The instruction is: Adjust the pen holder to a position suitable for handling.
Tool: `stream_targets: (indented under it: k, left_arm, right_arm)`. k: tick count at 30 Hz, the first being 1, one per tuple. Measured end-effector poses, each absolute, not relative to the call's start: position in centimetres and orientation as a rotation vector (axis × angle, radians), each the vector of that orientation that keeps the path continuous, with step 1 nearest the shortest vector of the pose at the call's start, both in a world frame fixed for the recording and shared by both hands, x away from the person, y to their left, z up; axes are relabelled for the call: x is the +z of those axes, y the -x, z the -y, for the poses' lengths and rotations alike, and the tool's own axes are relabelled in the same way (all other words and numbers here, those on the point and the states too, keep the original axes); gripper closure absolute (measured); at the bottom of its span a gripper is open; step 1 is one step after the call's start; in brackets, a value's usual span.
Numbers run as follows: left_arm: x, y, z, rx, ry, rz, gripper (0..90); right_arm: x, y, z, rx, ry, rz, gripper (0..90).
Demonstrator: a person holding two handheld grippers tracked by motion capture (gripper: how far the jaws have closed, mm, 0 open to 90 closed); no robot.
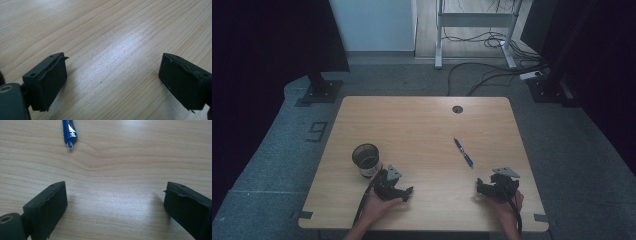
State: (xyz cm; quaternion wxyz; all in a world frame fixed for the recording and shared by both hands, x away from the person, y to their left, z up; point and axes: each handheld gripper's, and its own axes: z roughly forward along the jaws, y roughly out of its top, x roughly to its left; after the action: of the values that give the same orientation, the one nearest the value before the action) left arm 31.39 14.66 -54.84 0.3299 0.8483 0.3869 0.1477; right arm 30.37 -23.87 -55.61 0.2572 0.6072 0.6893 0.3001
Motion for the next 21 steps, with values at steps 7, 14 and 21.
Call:
stream_targets:
  k: [7,14,21]
  left_arm:
    - [-54.85,-31.36,-14.7,0.386,-2.216,-1.02,7.1]
    - [-54.84,-31.25,-14.78,0.382,-2.211,-1.018,7.3]
    - [-54.56,-30.59,-15.25,0.344,-2.194,-0.981,9.3]
  right_arm:
    - [-55.6,-30.35,23.87,0.815,-1.644,-1.869,5.4]
    - [-55.6,-30.36,23.87,0.815,-1.646,-1.869,5.5]
    - [-55.59,-30.37,23.88,0.817,-1.646,-1.869,5.8]
